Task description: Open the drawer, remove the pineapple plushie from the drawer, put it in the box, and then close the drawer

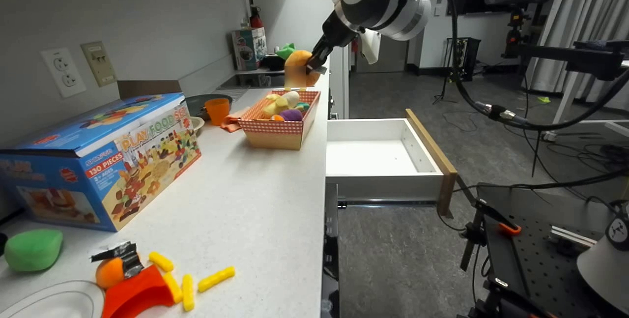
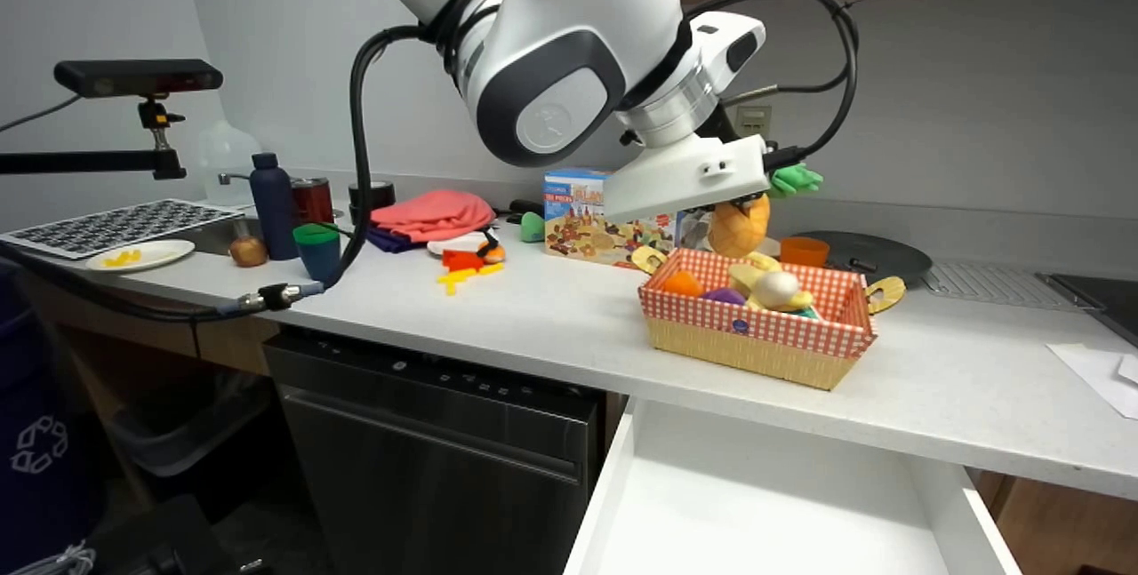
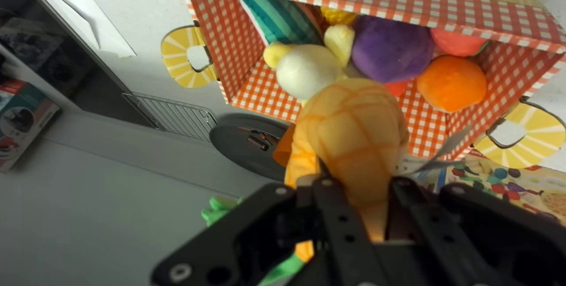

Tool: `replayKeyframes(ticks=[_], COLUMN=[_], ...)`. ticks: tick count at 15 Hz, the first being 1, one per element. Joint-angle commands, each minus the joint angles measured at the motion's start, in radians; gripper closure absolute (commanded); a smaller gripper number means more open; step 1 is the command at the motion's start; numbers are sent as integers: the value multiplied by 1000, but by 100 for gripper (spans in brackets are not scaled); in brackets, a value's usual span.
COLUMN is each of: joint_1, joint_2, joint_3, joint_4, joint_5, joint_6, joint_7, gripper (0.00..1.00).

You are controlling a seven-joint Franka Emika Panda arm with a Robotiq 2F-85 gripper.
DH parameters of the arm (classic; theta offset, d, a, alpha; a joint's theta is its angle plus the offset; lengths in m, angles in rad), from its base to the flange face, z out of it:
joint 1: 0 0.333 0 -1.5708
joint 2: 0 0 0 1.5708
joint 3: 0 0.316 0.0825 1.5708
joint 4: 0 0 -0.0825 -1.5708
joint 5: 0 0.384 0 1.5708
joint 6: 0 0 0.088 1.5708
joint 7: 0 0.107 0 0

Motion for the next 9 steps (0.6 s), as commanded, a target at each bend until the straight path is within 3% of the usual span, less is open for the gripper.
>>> replayKeyframes(ticks=[1, 3, 4, 5, 9], joint_1=[-77, -95, -102, -108, -135], joint_2=[-20, -30, -34, -39, -46], joint_3=[77, 77, 72, 65, 53], joint_4=[31, 30, 28, 25, 19], joint_5=[155, 209, 230, 245, 277], joint_6=[-78, -127, -150, -173, -222], joint_7=[-171, -228, -253, -274, -335], gripper=[95, 95, 56, 55, 26])
